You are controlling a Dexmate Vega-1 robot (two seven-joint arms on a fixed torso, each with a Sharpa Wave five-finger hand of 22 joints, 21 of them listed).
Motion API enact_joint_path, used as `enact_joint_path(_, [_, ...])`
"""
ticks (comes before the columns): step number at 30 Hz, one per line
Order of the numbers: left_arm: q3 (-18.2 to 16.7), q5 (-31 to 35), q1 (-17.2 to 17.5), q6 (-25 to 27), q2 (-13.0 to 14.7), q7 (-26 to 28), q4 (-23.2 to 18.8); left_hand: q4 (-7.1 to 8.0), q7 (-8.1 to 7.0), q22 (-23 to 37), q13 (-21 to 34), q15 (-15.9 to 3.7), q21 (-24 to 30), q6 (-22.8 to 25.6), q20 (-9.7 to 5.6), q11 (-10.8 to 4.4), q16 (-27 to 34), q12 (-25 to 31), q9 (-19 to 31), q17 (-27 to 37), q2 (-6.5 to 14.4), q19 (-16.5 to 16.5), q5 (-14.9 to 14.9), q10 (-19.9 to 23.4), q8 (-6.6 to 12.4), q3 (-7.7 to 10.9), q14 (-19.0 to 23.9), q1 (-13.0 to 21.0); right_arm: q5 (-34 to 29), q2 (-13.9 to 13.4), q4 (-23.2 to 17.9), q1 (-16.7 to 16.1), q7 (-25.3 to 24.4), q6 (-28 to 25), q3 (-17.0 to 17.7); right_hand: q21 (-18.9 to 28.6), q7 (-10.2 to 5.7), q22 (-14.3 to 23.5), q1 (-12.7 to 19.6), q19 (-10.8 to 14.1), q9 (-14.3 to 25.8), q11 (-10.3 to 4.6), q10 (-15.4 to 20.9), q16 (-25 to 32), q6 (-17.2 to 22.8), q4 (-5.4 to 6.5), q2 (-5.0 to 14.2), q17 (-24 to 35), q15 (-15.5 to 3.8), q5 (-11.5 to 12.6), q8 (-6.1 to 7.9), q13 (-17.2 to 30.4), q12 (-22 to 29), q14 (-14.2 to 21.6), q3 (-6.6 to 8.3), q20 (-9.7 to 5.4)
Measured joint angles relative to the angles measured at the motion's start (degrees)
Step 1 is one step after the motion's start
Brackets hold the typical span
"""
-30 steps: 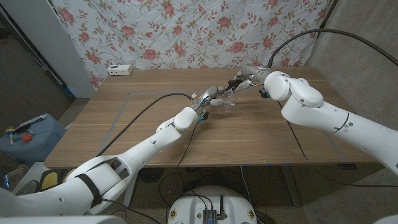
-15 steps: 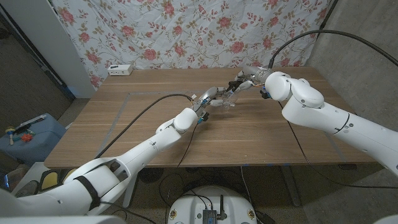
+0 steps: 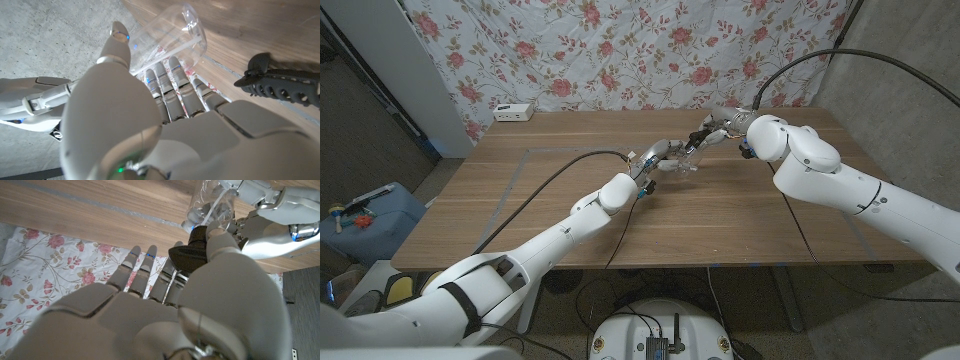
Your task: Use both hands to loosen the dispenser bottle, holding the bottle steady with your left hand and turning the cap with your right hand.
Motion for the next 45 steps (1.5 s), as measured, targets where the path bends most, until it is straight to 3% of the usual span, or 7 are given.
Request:
enact_joint_path(14, [0.0,-0.2,-0.2,-0.3,-0.2,-0.2,0.7,0.0,0.0,0.0,0.0,0.0,0.0,0.0,0.0,-0.01,0.0,-0.1,0.1,-0.2,0.0,0.0,0.2,0.0,-0.01,0.0,0.0,0.0,0.1,0.4,0.3,0.3,0.2,0.1,-0.3,0.0,-1.21,-0.2,-0.4,0.5,-0.2,-0.12,2.4,-0.3,2.9,0.2,0.38,0.0,-0.02,0.0,0.44,-0.3,0.0,1.4,0.99,-0.55])
enact_joint_path(21, [0.0,-0.3,-0.2,-0.5,-0.3,-0.2,0.8,0.0,0.0,0.0,0.0,0.0,0.0,0.0,0.0,-0.1,0.0,-0.1,0.0,-0.2,0.0,0.0,0.2,-0.1,-0.06,0.0,0.0,0.0,-0.1,0.6,0.4,0.3,0.1,0.1,-0.4,0.0,-1.32,-0.3,0.1,0.9,-0.1,-0.11,4.0,-0.3,4.8,-0.24,0.83,0.2,-0.26,0.0,1.04,-0.3,0.0,2.2,1.42,-0.9])
enact_joint_path(38, [0.1,-0.3,-0.2,-0.6,-0.3,-0.3,0.8,0.0,0.0,0.0,0.0,0.0,0.0,0.0,0.0,-0.11,0.0,-0.2,0.0,-0.2,0.0,0.0,0.2,-0.1,-0.27,0.0,0.0,0.0,0.2,0.7,0.3,-0.6,-1.1,0.7,0.5,0.0,-0.64,-0.3,1.0,2.3,-0.6,0.0,7.4,-0.8,7.8,-0.58,1.37,0.1,-0.46,0.0,1.48,-0.6,0.0,4.4,3.21,-2.27])
enact_joint_path(45, [0.1,-0.3,-0.1,-0.7,-0.3,-0.3,0.8,0.0,0.0,0.0,0.0,0.0,0.0,0.0,0.0,-0.07,0.0,-0.4,0.0,-0.2,0.0,0.0,0.1,-0.1,-0.22,0.0,0.0,0.0,1.1,0.5,0.0,-1.0,-1.5,0.9,1.2,0.0,-0.52,-0.3,1.3,2.9,-0.7,-0.02,8.2,-0.8,8.7,-0.51,1.63,0.1,-0.45,-0.2,1.44,-0.7,-0.1,5.1,3.28,-2.89])
